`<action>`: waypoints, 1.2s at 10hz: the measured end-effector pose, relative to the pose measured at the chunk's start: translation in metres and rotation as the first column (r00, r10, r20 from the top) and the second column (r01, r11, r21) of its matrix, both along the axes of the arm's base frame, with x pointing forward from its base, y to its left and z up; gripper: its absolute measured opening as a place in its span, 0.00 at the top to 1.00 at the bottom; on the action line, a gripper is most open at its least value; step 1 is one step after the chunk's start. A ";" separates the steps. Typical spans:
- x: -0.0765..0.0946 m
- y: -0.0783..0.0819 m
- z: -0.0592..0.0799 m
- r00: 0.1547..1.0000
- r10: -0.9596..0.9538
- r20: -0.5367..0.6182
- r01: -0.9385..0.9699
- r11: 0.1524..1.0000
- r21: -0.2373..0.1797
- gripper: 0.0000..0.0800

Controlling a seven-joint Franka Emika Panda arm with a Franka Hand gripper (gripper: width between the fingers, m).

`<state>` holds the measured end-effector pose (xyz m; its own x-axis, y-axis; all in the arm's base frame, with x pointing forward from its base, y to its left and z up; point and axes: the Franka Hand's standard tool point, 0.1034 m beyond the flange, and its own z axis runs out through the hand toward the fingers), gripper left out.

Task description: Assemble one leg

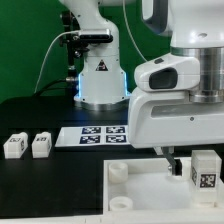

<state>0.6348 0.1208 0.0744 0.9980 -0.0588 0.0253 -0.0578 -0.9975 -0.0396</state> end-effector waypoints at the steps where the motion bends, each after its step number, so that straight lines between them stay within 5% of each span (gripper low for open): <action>1: 0.000 0.000 0.000 0.999 -0.038 -0.002 0.038 0.999 0.001 0.35; 2: 0.000 0.001 0.000 0.994 -0.105 -0.006 0.105 0.994 0.010 0.52; 3: -0.001 0.003 0.000 0.973 -0.229 -0.014 0.230 0.973 0.017 0.52; 4: 0.000 0.002 0.000 0.948 -0.317 -0.019 0.317 0.948 0.019 0.63; 7: 0.000 -0.001 0.000 0.749 -0.660 -0.058 0.662 0.748 0.035 0.63; 10: -0.001 -0.007 -0.003 0.256 -0.954 -0.154 0.967 0.252 0.051 0.63; 12: -0.001 -0.007 -0.003 0.107 -0.980 -0.165 0.994 0.103 0.031 0.63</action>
Offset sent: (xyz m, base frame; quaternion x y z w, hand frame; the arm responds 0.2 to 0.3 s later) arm 0.0000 0.0000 0.0000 0.0000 0.0000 0.2667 0.9638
